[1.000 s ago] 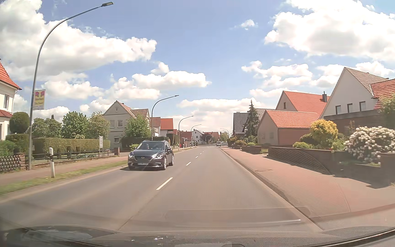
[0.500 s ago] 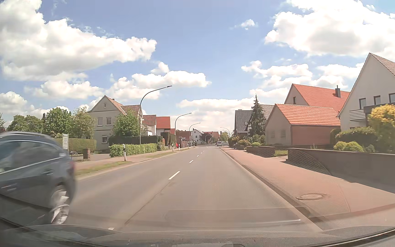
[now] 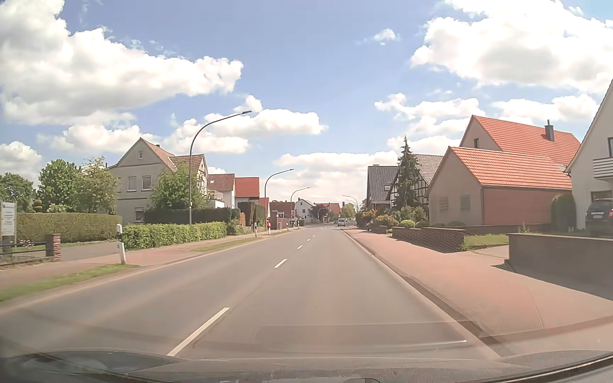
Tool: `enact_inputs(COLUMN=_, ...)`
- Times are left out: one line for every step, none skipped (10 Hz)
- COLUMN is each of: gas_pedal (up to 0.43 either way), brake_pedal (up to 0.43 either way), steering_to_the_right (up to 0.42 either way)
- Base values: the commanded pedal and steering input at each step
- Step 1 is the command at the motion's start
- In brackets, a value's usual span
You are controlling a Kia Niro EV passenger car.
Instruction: Follow the waypoints while adhering to traffic rules and regulations
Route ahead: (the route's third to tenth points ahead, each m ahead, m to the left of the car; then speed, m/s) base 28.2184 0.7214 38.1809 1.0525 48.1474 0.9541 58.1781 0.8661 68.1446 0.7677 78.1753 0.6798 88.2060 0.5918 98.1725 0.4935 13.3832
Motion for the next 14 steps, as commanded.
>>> enact_inputs(gas_pedal=0.157, brake_pedal=0.000, steering_to_the_right=-0.002)
enact_inputs(gas_pedal=0.157, brake_pedal=0.000, steering_to_the_right=-0.002)
enact_inputs(gas_pedal=0.157, brake_pedal=0.000, steering_to_the_right=-0.002)
enact_inputs(gas_pedal=0.157, brake_pedal=0.000, steering_to_the_right=-0.003)
enact_inputs(gas_pedal=0.157, brake_pedal=0.000, steering_to_the_right=-0.005)
enact_inputs(gas_pedal=0.157, brake_pedal=0.000, steering_to_the_right=-0.005)
enact_inputs(gas_pedal=0.157, brake_pedal=0.000, steering_to_the_right=-0.005)
enact_inputs(gas_pedal=0.157, brake_pedal=0.000, steering_to_the_right=-0.005)
enact_inputs(gas_pedal=0.157, brake_pedal=0.000, steering_to_the_right=-0.005)
enact_inputs(gas_pedal=0.157, brake_pedal=0.000, steering_to_the_right=-0.005)
enact_inputs(gas_pedal=0.157, brake_pedal=0.000, steering_to_the_right=-0.004)
enact_inputs(gas_pedal=0.157, brake_pedal=0.000, steering_to_the_right=-0.004)
enact_inputs(gas_pedal=0.157, brake_pedal=0.000, steering_to_the_right=-0.004)
enact_inputs(gas_pedal=0.157, brake_pedal=0.000, steering_to_the_right=-0.003)
